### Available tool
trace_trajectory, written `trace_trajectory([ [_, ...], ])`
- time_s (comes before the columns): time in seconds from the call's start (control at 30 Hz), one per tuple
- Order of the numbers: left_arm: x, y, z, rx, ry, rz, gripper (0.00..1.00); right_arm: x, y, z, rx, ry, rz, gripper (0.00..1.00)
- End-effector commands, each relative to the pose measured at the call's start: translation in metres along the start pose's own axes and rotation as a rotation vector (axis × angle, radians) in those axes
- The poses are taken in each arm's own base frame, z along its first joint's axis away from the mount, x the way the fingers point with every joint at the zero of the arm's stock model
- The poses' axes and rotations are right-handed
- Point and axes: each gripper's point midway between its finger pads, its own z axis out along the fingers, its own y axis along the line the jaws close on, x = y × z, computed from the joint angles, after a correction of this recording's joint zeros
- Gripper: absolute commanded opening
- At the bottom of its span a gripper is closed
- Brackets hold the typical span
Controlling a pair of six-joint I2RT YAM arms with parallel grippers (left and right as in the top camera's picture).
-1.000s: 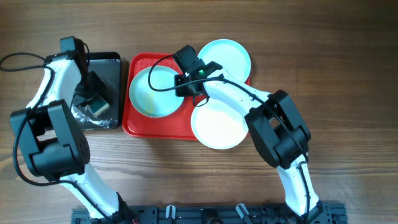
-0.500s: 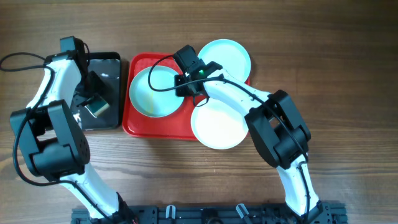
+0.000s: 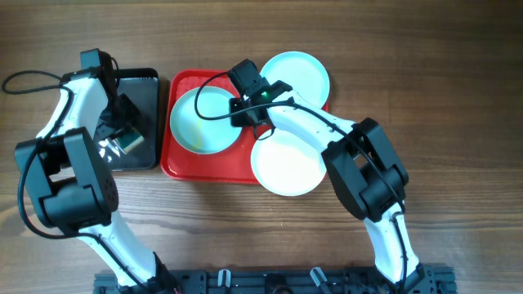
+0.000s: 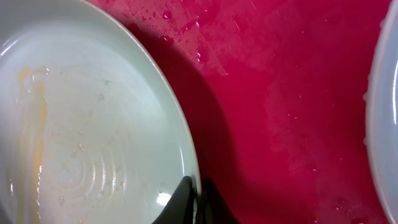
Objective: Clean dirty plates on tray and stack at the side
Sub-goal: 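Lift the sponge with the left gripper while right gripper holds plate rim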
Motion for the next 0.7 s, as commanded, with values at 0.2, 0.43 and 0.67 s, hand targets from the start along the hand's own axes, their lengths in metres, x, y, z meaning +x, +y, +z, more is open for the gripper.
trace_trajectory([
  [0.2, 0.013, 0.0, 0.027, 0.002, 0.034, 0.001, 0.12, 0.013, -0.017, 0.019, 0.065, 0.034, -0.009, 0.07],
  [0.43, 0.019, 0.002, 0.035, 0.001, 0.036, 0.001, 0.04, 0.013, -0.017, 0.019, 0.065, 0.034, -0.009, 0.07],
  [0.67, 0.009, -0.004, 0.016, 0.035, 0.013, 0.001, 0.04, 0.014, -0.015, 0.019, 0.058, 0.039, -0.009, 0.04],
])
